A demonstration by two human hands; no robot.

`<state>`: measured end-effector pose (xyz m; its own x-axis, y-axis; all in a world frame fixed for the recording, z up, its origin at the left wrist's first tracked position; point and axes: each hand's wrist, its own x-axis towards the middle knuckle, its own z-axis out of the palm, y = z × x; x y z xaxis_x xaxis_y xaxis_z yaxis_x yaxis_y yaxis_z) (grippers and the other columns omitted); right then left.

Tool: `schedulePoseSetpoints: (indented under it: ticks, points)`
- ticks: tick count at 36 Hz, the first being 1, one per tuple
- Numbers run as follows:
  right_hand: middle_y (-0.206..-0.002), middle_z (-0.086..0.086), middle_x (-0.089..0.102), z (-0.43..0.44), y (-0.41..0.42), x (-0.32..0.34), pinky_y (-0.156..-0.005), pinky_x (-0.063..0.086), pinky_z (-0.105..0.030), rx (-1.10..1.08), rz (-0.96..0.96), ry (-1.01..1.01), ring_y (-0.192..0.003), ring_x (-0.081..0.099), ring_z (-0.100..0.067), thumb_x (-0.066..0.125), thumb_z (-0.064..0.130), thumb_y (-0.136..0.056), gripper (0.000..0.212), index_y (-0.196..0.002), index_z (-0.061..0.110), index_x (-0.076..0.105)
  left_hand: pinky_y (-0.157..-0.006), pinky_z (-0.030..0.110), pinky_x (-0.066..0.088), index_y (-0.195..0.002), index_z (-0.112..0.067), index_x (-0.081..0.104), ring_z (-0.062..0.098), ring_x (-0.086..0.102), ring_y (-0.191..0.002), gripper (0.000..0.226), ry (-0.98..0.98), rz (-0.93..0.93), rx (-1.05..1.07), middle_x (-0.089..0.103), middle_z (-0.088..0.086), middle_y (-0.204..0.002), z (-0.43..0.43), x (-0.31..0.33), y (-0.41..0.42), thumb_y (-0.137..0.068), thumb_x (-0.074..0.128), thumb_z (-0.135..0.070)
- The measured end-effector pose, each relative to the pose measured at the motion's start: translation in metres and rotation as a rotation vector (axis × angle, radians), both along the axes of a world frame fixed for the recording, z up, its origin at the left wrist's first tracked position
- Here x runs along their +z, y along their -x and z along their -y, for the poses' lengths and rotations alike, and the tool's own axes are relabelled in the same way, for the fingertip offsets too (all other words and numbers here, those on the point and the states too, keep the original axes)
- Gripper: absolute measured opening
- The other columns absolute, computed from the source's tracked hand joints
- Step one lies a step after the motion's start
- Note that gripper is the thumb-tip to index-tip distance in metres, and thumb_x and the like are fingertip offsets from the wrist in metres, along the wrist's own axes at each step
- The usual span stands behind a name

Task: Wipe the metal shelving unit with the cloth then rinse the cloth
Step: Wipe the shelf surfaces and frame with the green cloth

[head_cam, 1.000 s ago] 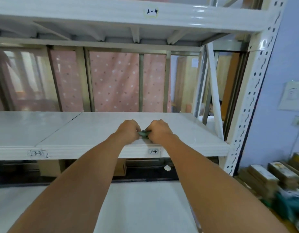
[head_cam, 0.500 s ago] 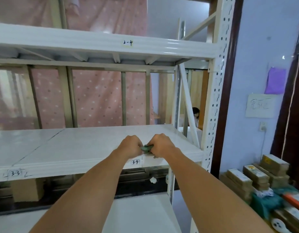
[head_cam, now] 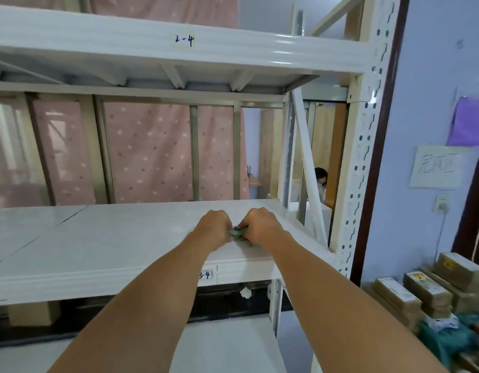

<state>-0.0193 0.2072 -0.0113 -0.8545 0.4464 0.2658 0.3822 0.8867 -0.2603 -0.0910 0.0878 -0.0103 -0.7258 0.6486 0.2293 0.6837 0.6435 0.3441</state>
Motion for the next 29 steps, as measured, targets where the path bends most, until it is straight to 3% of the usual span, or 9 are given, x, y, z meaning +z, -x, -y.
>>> schedulePoseSetpoints:
  ticks: [4, 9, 12, 20, 25, 29]
  points:
    - [-0.106, -0.004, 0.071, -0.017, 0.030, 0.000, -0.083, 0.059, -0.034, 0.006, 0.012, 0.002, -0.088, 0.065, -0.024, 0.073, 0.033, -0.086, 0.025, -0.110, 0.025, 0.078, -0.068, 0.026, 0.045, -0.093, -0.012, 0.078, 0.023, 0.058, -0.080, 0.020, -0.017, -0.011, 0.017, 0.073, 0.011, -0.095, -0.014, 0.000, 0.024, -0.080, 0.079, -0.028]
    - [-0.104, -0.006, 0.070, -0.035, 0.073, 0.001, -0.079, 0.056, -0.029, 0.016, 0.032, -0.030, -0.081, 0.059, -0.023, 0.073, 0.030, -0.087, 0.024, -0.109, 0.024, 0.078, -0.080, 0.030, 0.052, -0.101, -0.008, 0.078, 0.029, 0.064, -0.097, 0.023, -0.016, -0.018, 0.037, 0.071, 0.013, -0.105, -0.032, -0.001, 0.061, -0.081, 0.078, -0.019]
    - [-0.106, -0.007, 0.071, -0.046, 0.099, 0.001, -0.085, 0.058, -0.034, 0.031, 0.035, -0.028, -0.090, 0.065, -0.026, 0.071, 0.031, -0.089, 0.024, -0.110, 0.021, 0.078, -0.086, 0.032, 0.054, -0.104, -0.007, 0.077, 0.028, 0.065, -0.099, 0.025, -0.011, -0.003, 0.072, 0.071, 0.012, -0.106, -0.045, -0.001, 0.083, -0.082, 0.078, -0.020]
    - [-0.111, -0.006, 0.071, -0.084, 0.154, 0.005, -0.079, 0.050, -0.026, 0.101, 0.047, -0.051, -0.100, 0.065, -0.028, 0.068, 0.027, -0.090, 0.028, -0.116, 0.027, 0.076, -0.070, 0.028, 0.047, -0.095, -0.006, 0.078, 0.029, 0.065, -0.088, 0.021, -0.059, 0.055, 0.079, 0.073, 0.014, -0.096, -0.079, 0.001, 0.139, -0.083, 0.078, -0.023]
    - [-0.108, -0.008, 0.071, -0.102, 0.178, 0.004, -0.072, 0.045, -0.024, 0.118, 0.019, -0.024, -0.097, 0.065, -0.029, 0.068, 0.027, -0.090, 0.026, -0.114, 0.026, 0.077, -0.088, 0.039, 0.057, -0.094, 0.000, 0.076, 0.034, 0.065, -0.099, 0.018, -0.102, 0.085, 0.098, 0.069, 0.019, -0.106, -0.102, 0.000, 0.164, -0.080, 0.080, -0.011]
    - [-0.106, -0.007, 0.072, -0.115, 0.194, 0.004, -0.080, 0.054, -0.026, 0.104, 0.020, -0.017, -0.095, 0.066, -0.028, 0.075, 0.023, -0.081, 0.028, -0.108, 0.024, 0.079, -0.076, 0.031, 0.054, -0.087, -0.009, 0.077, 0.029, 0.067, -0.088, 0.013, -0.057, 0.007, 0.102, 0.073, 0.012, -0.093, -0.116, -0.001, 0.181, -0.082, 0.078, -0.021]
